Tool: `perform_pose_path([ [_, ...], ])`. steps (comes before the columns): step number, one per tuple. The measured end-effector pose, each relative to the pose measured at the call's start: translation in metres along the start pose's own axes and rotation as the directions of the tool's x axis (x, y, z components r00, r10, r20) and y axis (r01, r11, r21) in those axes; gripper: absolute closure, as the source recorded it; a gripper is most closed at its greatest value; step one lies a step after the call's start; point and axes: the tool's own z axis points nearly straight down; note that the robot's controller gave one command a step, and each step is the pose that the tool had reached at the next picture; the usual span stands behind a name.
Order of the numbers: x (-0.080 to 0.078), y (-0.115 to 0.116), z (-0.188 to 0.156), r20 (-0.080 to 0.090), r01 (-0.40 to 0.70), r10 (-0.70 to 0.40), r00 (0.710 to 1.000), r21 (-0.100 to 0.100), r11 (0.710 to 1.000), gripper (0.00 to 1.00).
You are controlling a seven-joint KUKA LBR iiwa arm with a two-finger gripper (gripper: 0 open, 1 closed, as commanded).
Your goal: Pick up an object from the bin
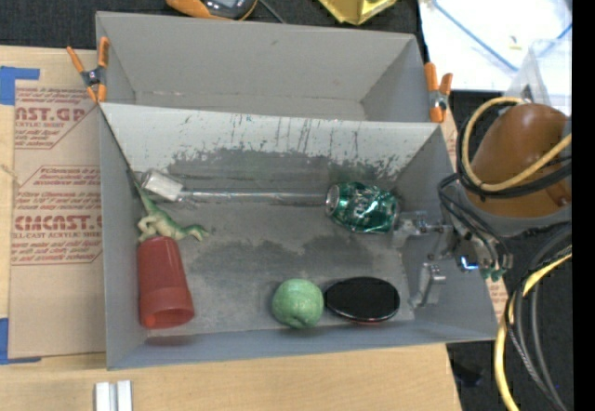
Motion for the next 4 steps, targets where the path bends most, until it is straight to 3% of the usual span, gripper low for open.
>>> perform_pose_path([
  [1, 0.000, 0.000, 0.000, 0.000, 0.000, 0.000, 1.000, 0.000, 1.000, 0.00],
  [2, -0.009, 0.078, 0.001, 0.000, 0.145, -0.145, 0.989, 0.000, 0.989, 0.00],
  [3, -0.031, 0.112, 0.009, 0.001, -0.051, 0.051, 0.999, 0.000, 0.999, 0.00],
  [4, -0.015, 0.118, 0.012, 0.002, 0.011, -0.011, 1.000, 0.000, 1.000, 0.00],
])
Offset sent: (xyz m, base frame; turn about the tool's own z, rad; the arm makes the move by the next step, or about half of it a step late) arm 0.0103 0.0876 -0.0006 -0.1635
